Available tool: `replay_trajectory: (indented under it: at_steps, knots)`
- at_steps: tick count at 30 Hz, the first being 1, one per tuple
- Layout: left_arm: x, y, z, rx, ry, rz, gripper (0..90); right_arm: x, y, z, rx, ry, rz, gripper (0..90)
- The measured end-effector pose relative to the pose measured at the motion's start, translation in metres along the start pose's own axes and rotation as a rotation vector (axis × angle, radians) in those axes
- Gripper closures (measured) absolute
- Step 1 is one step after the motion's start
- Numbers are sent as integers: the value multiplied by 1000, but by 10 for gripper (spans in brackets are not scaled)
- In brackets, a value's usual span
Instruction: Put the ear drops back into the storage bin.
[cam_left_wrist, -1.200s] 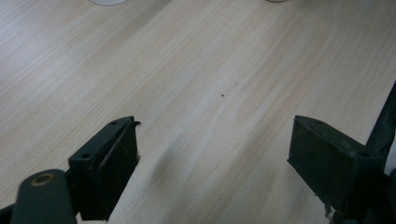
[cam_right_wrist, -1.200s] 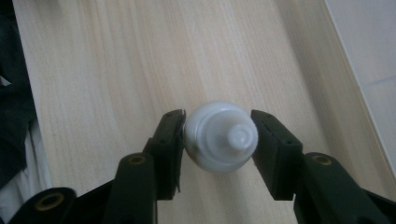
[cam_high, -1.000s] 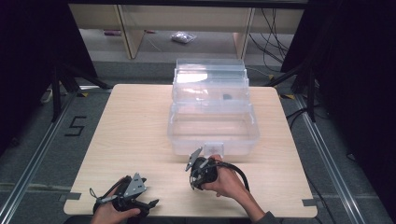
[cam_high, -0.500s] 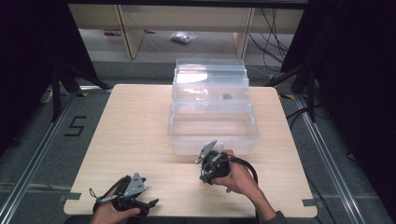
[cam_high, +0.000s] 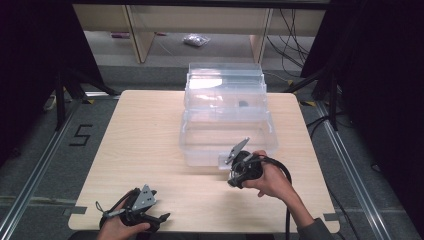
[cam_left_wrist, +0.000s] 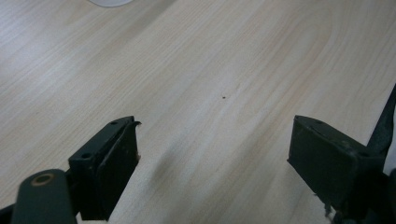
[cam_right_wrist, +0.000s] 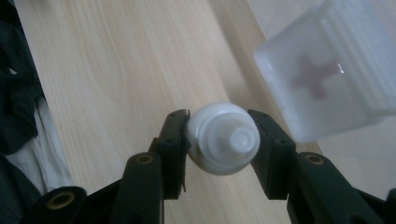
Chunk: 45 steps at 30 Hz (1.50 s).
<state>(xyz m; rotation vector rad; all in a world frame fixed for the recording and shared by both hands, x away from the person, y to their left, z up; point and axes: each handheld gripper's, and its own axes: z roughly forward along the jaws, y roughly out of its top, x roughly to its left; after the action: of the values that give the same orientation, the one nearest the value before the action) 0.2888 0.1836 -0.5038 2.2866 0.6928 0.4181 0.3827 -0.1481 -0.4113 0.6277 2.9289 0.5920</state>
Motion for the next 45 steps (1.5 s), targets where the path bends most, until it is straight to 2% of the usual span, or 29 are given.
replay_trajectory:
  at_steps: [4,5,10,11,12,13,16,22,28,33,34,37,38,45]
  knots:
    - [-2,0,0,-7,1,-20,153,-6,-2,-14,5,-18,-4,602]
    - [-1,0,0,-6,4,-5,153,-8,-2,-18,8,-19,-11,602]
    - [0,0,0,2,4,6,153,-20,-5,-35,16,-47,12,602]
    - [-2,0,0,-3,4,-14,153,-22,-5,-38,20,-47,17,602]
    - [-2,0,0,-4,2,-14,153,-24,-6,-41,25,-56,27,602]
    - [0,0,0,3,4,4,153,-27,-6,-44,21,-53,18,602]
    - [0,0,0,0,6,0,153,-33,-8,-54,21,-62,62,602]
    - [0,0,0,-3,7,-1,154,-49,-10,-70,27,-93,76,602]
    - [0,0,0,-9,9,-5,154,-63,-10,-80,34,-101,113,602]
    - [0,0,-1,-1,8,0,154,-75,-8,-84,52,-116,120,603]
    - [0,0,0,-2,8,2,154,-76,-7,-85,56,-118,134,602]
    - [0,0,0,2,7,7,154,-83,-4,-87,45,-117,133,603]
    - [-1,0,0,-4,7,-4,154,-85,-3,-88,49,-120,141,603]
    - [-1,0,0,-3,6,-4,154,-101,5,-87,78,-135,160,603]
